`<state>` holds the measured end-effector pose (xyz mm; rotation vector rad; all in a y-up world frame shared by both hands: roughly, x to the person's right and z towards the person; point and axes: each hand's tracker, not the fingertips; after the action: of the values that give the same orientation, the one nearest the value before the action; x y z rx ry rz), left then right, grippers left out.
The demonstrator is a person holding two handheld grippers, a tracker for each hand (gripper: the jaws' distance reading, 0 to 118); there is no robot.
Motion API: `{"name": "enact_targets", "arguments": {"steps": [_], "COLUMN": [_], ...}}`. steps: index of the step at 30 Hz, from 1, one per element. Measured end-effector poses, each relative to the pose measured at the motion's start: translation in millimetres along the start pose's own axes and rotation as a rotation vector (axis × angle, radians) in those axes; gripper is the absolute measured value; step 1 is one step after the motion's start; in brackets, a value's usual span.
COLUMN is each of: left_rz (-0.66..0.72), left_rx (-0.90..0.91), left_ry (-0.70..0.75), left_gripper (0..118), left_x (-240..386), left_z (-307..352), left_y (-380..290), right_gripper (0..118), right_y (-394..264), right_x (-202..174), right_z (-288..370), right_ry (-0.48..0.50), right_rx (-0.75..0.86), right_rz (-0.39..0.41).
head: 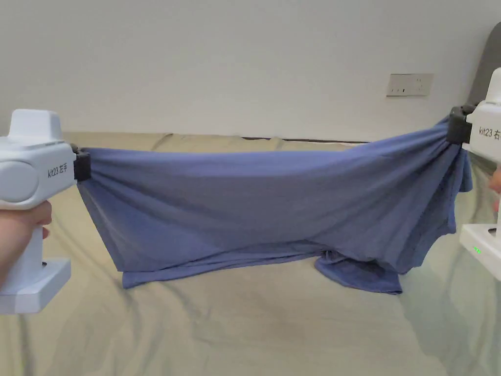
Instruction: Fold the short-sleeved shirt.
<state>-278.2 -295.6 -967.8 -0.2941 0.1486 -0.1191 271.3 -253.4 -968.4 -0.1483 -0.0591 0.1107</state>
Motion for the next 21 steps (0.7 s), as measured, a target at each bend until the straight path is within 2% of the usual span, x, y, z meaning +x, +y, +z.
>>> {"name": "enact_targets", "arguments": {"steps": [6, 9, 12, 16, 17, 18, 21], "left_rz": [-0.038, 0.022, -0.004, -0.062, -0.053, -0.054, -0.001], "left_rx": [-0.052, -0.096, -0.070, -0.096, -0.097, -0.105, -0.150], "left_ry": [-0.049, -0.074, -0.061, -0.139, -0.130, -0.133, -0.144], "left_gripper": [2, 2, 2, 2, 2, 2, 2], "left_x": [10, 14, 13, 3, 0, -2, -15], "left_z": [45, 84, 138, 197, 212, 221, 257], "left_y": [-71, -98, -127, -154, -160, -164, -184], "right_gripper": [1, 1, 1, 1, 1, 1, 1], "right_y": [-73, -101, -127, -147, -148, -152, -164], "right_x": [-8, -16, -19, -9, -6, -2, 9], "right_z": [53, 94, 144, 218, 237, 252, 304], "right_ry": [0.038, 0.060, 0.061, 0.073, 0.072, 0.084, 0.088], "right_rx": [-0.043, -0.065, -0.094, -0.110, -0.092, -0.121, -0.119], "right_rz": [0.016, 0.084, 0.085, 0.061, 0.085, 0.053, 0.066]}}
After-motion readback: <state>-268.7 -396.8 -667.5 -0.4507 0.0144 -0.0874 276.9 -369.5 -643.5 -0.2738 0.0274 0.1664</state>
